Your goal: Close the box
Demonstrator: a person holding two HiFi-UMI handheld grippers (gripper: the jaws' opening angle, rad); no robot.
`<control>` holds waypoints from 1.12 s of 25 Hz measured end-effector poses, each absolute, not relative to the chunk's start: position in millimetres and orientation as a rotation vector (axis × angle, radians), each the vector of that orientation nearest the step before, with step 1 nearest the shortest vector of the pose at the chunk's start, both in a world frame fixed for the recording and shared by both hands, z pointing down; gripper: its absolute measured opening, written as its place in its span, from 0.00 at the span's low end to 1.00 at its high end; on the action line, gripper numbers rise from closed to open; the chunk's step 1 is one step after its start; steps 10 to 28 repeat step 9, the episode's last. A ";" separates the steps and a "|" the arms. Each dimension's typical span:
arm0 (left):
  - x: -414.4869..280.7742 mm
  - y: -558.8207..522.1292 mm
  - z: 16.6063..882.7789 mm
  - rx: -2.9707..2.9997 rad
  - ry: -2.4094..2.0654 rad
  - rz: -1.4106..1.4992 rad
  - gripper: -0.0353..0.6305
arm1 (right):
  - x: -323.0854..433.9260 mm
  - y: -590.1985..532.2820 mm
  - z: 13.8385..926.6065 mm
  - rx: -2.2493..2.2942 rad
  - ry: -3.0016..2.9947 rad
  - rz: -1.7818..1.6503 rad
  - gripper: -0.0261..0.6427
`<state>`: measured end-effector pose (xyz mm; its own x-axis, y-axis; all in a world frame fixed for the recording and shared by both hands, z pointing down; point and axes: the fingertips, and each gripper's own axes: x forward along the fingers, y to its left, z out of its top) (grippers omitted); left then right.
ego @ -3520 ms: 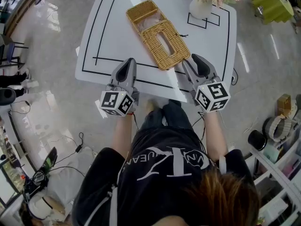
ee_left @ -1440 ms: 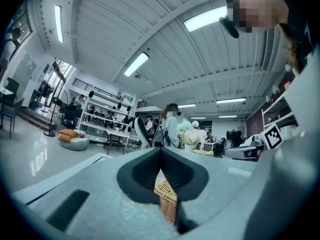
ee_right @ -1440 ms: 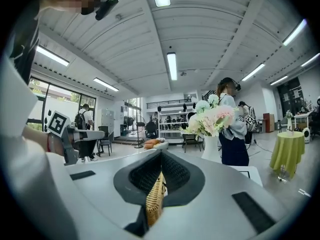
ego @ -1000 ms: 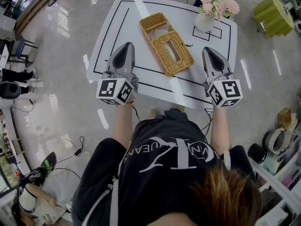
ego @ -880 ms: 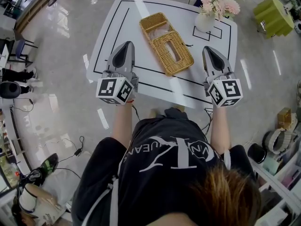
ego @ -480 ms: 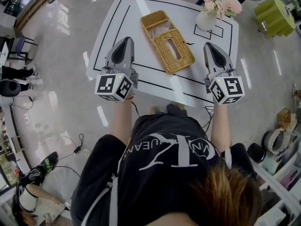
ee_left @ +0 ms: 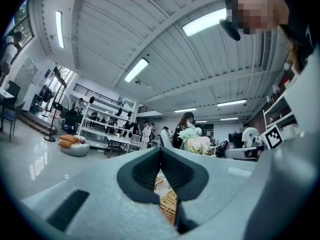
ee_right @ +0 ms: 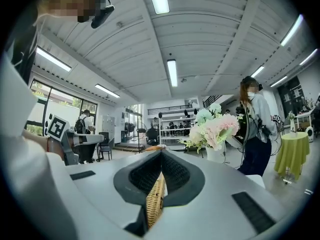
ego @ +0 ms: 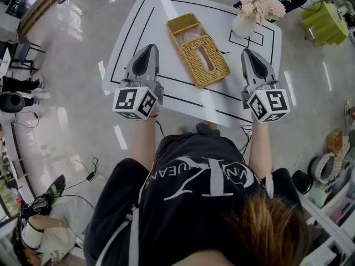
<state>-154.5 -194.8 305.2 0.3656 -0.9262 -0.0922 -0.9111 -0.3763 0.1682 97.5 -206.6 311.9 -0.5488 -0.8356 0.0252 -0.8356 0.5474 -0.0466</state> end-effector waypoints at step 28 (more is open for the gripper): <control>-153.8 -193.9 305.2 2.543 -1.686 -0.248 0.07 | 95.0 -209.9 310.7 -1.481 2.758 -0.098 0.04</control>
